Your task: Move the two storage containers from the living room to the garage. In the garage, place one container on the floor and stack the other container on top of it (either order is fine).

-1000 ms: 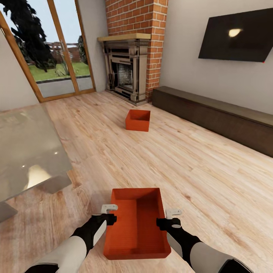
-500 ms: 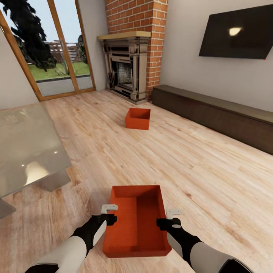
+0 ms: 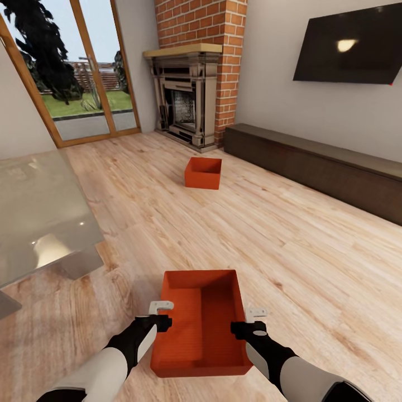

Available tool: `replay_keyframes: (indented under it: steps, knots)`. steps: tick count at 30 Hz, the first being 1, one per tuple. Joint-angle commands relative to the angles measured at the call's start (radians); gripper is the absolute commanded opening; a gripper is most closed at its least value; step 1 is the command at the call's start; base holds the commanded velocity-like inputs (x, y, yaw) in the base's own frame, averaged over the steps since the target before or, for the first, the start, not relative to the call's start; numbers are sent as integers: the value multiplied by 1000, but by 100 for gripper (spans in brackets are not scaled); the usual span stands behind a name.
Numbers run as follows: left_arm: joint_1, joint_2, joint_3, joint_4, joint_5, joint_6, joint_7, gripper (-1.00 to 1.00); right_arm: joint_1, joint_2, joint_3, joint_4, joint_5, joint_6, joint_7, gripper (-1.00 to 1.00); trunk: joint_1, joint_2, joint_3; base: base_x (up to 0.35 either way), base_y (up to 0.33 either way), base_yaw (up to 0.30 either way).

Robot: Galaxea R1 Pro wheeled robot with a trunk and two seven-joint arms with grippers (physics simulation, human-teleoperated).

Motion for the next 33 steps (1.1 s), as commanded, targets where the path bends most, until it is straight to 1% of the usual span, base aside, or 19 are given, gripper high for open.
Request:
replay_keyframes:
  steps: [1,10,20,33]
  knots:
    - [0,0,1,-2,-1,6,2,100,-1,0,9,-1,-9,0,-5,100,0,0,-1,0,0,0]
    - [0,0,1,-2,-1,5,2,100,-1,0,9,-1,-9,0,-5,100,0,0,-1,13,0,0]
    - [0,0,1,-3,-2,6,0,100,-1,0,8,-1,-9,-1,-5,100,0,0,-1,248,0,0]
    - [0,0,3,-2,-2,2,4,100,-1,0,7,1,-9,-2,-5,100,0,0,-1,23,0,0]
